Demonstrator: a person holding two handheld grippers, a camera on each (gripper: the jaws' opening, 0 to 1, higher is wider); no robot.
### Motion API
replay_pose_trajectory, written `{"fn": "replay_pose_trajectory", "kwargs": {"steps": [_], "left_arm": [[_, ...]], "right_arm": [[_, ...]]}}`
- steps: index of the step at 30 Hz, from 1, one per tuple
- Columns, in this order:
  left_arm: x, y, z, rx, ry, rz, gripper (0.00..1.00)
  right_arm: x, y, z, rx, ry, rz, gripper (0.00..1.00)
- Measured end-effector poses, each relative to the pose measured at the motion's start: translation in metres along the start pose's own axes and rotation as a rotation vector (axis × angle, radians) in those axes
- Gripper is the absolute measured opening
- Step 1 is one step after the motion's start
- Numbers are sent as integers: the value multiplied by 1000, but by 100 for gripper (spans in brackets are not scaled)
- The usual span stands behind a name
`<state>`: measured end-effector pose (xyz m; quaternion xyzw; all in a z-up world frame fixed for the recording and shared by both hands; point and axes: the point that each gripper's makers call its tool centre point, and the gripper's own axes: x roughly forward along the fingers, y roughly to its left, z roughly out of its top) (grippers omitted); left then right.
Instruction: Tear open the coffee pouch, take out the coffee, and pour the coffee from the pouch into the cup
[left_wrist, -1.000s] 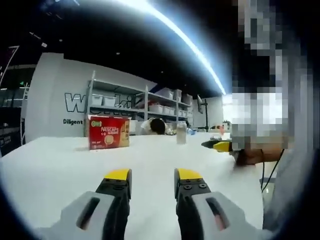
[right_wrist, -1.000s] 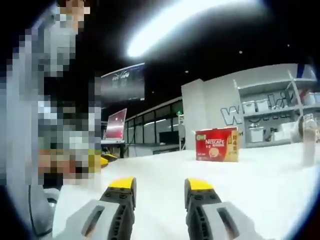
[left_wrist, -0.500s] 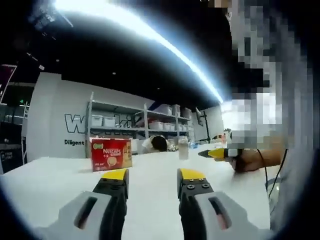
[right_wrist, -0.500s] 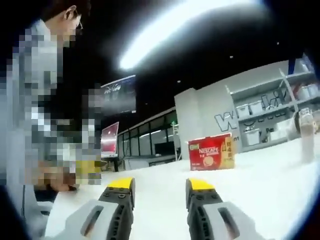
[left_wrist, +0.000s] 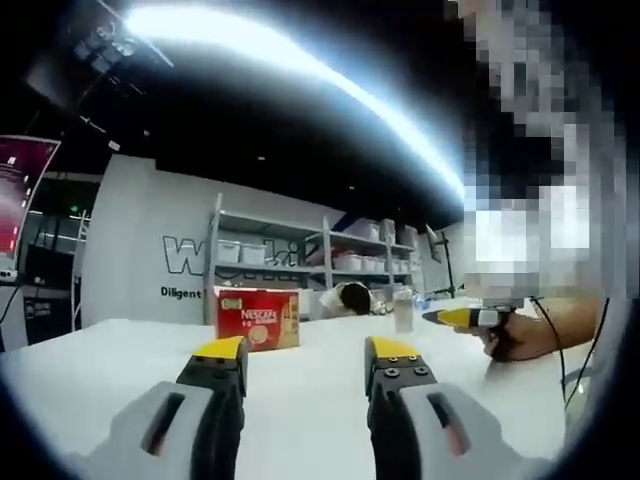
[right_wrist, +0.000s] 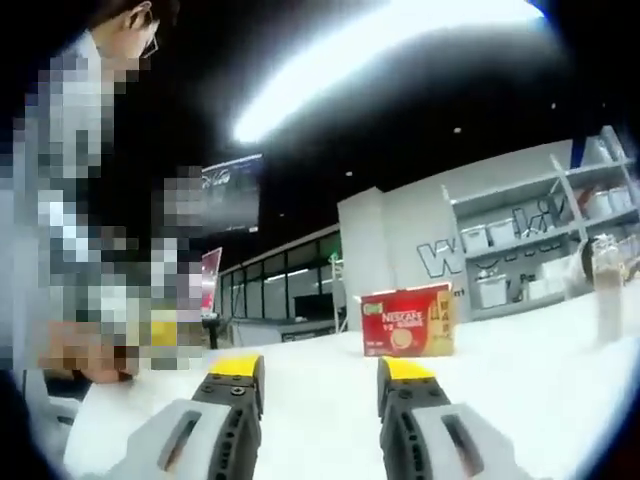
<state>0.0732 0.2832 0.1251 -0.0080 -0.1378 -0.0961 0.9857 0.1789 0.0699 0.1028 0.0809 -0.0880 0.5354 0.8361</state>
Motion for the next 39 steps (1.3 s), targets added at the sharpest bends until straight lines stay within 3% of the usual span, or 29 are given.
{"fn": "replay_pose_trajectory", "kwargs": {"steps": [12,18,23,28,33,39], "left_arm": [[34,2,9,12,-3,20,50],[40,5,6,23,23,36,51],[43,20,7,10,51,97,52],[55,32,17,19,62,112,55],[64,38,31,53,62,117,55],[73,42,41,34,108,114,56]], "right_arm": [[17,-13,1,-16,7,-13,50],[19,-20,1,3,50,-75,51],[17,-39,4,15,76,-155,51],[21,-67,12,45,64,-228,51],[27,-74,22,25,66,-237,50],[39,-69,32,25,96,-195,50]]}}
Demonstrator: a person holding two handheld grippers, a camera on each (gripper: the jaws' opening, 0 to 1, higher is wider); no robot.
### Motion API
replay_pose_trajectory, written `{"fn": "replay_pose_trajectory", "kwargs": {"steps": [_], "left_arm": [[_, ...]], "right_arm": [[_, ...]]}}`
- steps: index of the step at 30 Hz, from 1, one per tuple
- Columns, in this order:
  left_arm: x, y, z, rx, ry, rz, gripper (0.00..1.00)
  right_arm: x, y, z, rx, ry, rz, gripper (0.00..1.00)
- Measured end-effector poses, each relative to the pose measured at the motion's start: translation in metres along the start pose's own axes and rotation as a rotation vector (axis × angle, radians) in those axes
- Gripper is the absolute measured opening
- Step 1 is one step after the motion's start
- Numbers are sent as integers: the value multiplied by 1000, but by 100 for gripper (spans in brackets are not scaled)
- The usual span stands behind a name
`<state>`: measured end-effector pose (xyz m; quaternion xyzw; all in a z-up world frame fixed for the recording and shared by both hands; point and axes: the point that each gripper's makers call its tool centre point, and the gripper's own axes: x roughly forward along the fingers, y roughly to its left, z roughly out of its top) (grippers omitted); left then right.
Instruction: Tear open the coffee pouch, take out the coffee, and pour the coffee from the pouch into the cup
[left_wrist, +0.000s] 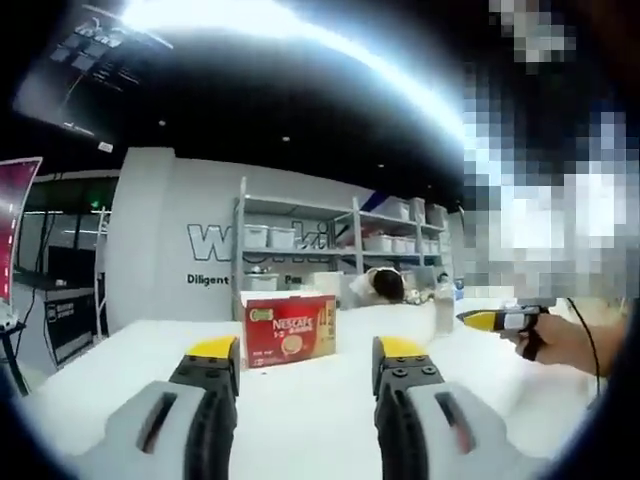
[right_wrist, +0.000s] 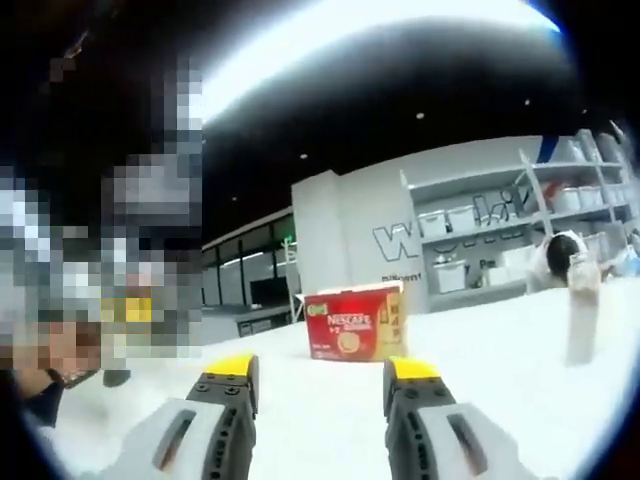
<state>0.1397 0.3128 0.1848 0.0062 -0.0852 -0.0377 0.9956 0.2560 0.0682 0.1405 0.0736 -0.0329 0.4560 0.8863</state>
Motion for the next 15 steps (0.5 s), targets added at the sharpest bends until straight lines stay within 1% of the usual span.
{"fn": "replay_pose_trajectory", "kwargs": {"steps": [3,6,7,10,14,15], "left_arm": [[3,3,11,3,-7,11,56],[7,8,17,-3,-1,17,55],[10,10,17,-1,5,15,54],[14,17,12,7,31,25,53],[16,22,11,-10,38,27,53],[17,23,12,-11,37,27,53]], "right_arm": [[4,4,7,-10,10,20,50],[7,1,9,-12,16,35,51],[8,0,8,-16,21,38,51],[14,-8,7,-26,40,46,52],[18,-11,11,-35,43,47,52],[21,-15,13,-50,44,40,52]]}}
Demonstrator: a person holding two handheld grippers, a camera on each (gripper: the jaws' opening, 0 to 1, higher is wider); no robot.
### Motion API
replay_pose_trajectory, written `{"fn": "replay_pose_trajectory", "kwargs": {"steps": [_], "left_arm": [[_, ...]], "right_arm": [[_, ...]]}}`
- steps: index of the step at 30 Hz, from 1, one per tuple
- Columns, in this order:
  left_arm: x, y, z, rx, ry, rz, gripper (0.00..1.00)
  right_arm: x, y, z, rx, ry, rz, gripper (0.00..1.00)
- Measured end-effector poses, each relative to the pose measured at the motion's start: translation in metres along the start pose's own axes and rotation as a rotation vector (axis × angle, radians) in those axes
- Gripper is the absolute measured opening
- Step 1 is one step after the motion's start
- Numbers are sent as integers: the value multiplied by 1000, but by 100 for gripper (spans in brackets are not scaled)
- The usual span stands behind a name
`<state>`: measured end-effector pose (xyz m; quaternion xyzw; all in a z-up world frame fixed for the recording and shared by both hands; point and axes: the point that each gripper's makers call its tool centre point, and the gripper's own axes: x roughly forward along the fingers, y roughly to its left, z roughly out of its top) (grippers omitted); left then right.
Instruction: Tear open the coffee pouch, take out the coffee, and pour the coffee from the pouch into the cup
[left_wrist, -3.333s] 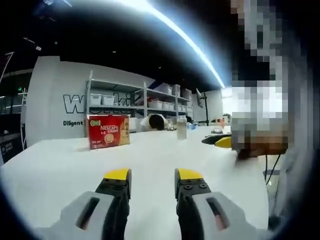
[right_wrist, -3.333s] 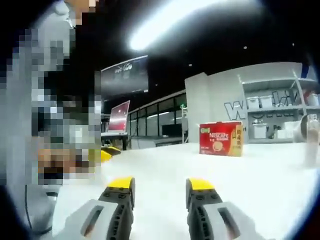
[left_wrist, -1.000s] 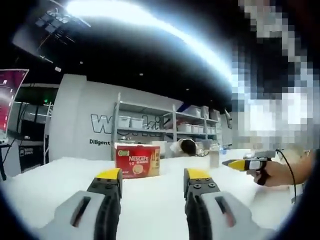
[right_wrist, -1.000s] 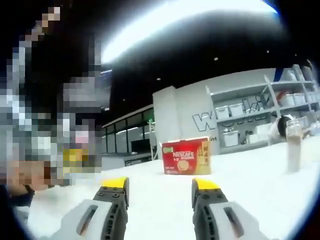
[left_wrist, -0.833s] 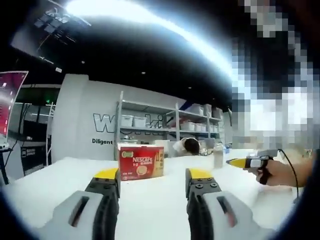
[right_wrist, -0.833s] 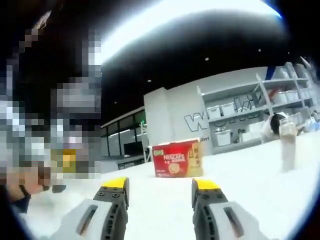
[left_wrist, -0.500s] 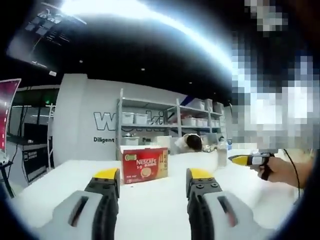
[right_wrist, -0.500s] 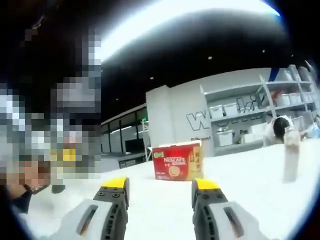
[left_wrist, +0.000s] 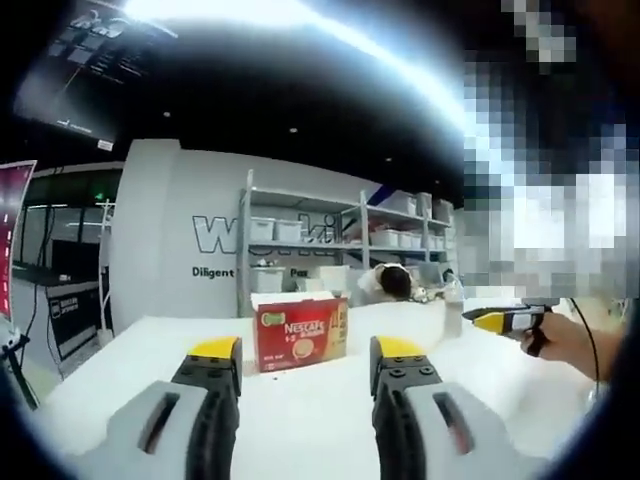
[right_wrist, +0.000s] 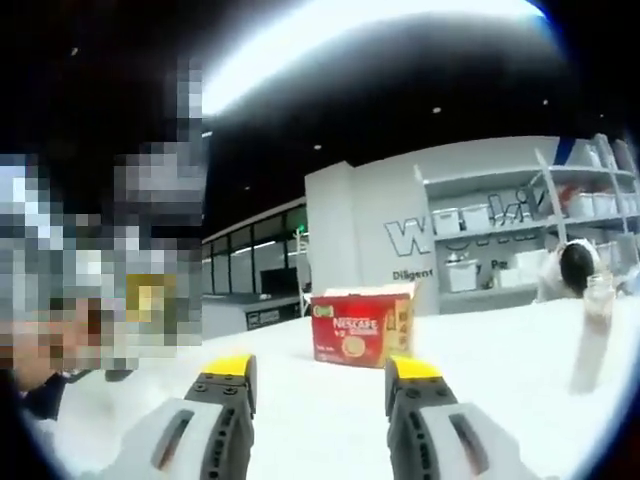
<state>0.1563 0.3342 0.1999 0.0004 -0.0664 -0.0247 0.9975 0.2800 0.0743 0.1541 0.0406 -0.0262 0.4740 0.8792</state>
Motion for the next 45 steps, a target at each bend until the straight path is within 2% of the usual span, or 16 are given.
{"fn": "replay_pose_trajectory", "kwargs": {"steps": [4,6,13,17,20,24,27,30,32,33,34,35,36,38,42,45], "left_arm": [[10,0,4,6,-5,-8,53],[16,0,3,13,-9,-14,53],[41,9,-15,-12,6,-13,53],[51,20,-16,-19,-46,2,52],[62,27,-31,-33,-70,13,52],[76,23,-54,11,-84,-14,53],[92,28,-77,48,-58,-11,53],[100,29,-102,26,-41,-26,53],[101,26,-118,10,-19,-46,54],[101,24,-125,0,-4,-54,54],[100,24,-133,30,56,-58,54],[101,23,-126,50,28,-63,53],[100,22,-115,79,-39,-75,53],[100,24,-123,30,-4,-74,52],[106,25,-123,18,-17,-97,52],[113,32,-123,7,-26,-94,52]], "right_arm": [[8,-3,6,-9,-3,4,52],[14,-9,6,-46,-19,0,52],[37,-34,-11,3,-48,3,54],[43,-42,-11,26,-97,13,53],[49,-55,-15,-4,-136,-4,53],[54,-66,-24,-14,-147,-19,53],[53,-70,-34,-21,-157,-32,52],[53,-76,-49,-1,-157,-41,52],[53,-73,-52,-28,-145,-29,52],[54,-70,-55,-58,-131,-21,52],[55,-69,-56,-55,-124,-21,52],[57,-67,-58,-64,-115,-14,52],[57,-66,-59,-69,-112,-11,52],[59,-65,-59,-70,-111,-3,52],[59,-66,-59,-42,-123,-3,51],[61,-78,-58,-37,-136,-28,51]]}}
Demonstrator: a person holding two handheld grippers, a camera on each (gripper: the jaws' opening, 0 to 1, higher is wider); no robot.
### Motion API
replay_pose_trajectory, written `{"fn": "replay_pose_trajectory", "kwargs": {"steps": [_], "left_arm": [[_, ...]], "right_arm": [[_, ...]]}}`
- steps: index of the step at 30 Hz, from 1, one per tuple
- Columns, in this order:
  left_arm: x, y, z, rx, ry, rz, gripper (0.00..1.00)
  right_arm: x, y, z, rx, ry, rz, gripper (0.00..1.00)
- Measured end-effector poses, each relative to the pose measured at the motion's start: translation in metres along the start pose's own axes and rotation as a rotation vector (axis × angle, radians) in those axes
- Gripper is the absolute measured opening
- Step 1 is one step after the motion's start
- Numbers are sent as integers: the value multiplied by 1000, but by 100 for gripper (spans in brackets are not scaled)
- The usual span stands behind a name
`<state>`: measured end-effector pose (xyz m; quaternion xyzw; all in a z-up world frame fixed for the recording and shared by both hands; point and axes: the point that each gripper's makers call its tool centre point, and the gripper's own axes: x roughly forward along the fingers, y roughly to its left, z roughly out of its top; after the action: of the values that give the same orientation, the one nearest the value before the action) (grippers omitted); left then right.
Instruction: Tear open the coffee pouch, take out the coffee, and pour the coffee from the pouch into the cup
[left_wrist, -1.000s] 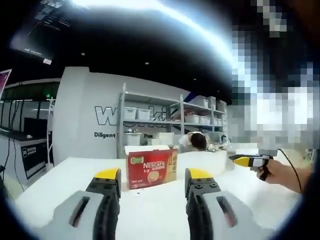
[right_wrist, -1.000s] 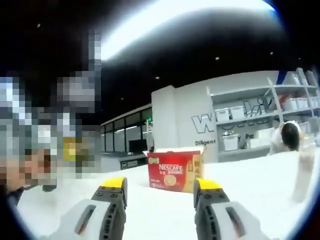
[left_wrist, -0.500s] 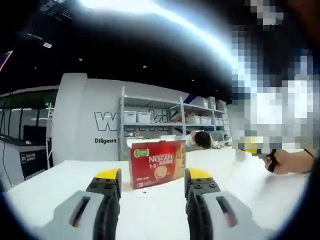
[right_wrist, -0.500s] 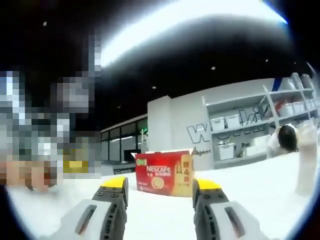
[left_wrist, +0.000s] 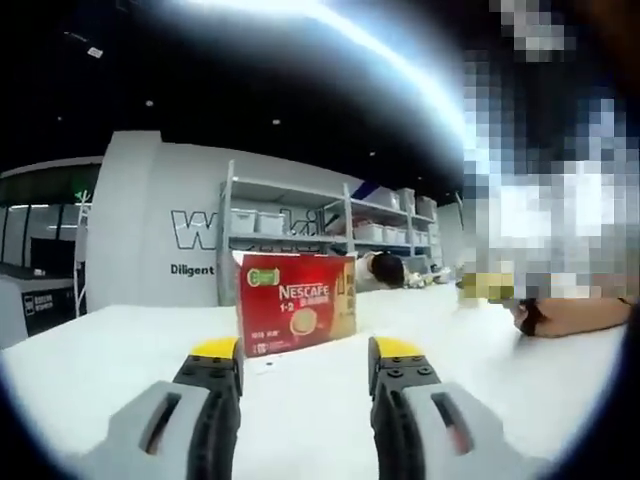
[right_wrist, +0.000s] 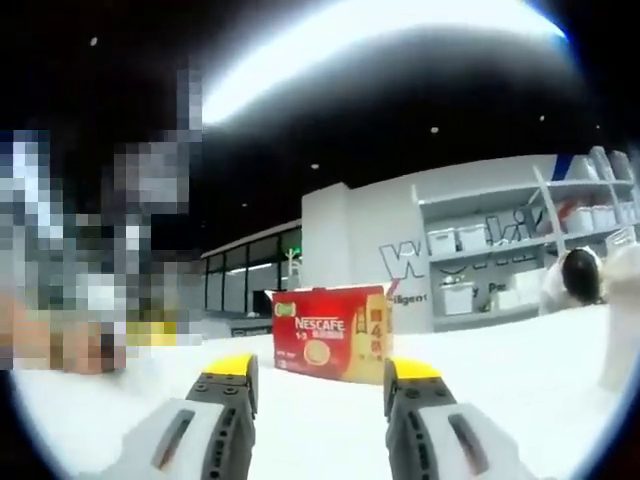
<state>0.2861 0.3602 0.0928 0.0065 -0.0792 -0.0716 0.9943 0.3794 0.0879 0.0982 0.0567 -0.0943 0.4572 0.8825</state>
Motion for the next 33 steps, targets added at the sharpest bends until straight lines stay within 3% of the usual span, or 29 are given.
{"fn": "replay_pose_trajectory", "kwargs": {"steps": [9,12,21,33], "left_arm": [[10,16,0,-51,-20,13,52],[9,13,-1,-59,-25,9,52],[15,17,-7,-46,-8,16,51],[24,11,-6,-45,-12,-7,51]], "right_arm": [[3,-6,2,16,-20,9,51],[5,-5,1,22,-23,14,51],[34,-21,-10,17,-19,21,51],[41,-10,-18,-17,10,68,51]]}}
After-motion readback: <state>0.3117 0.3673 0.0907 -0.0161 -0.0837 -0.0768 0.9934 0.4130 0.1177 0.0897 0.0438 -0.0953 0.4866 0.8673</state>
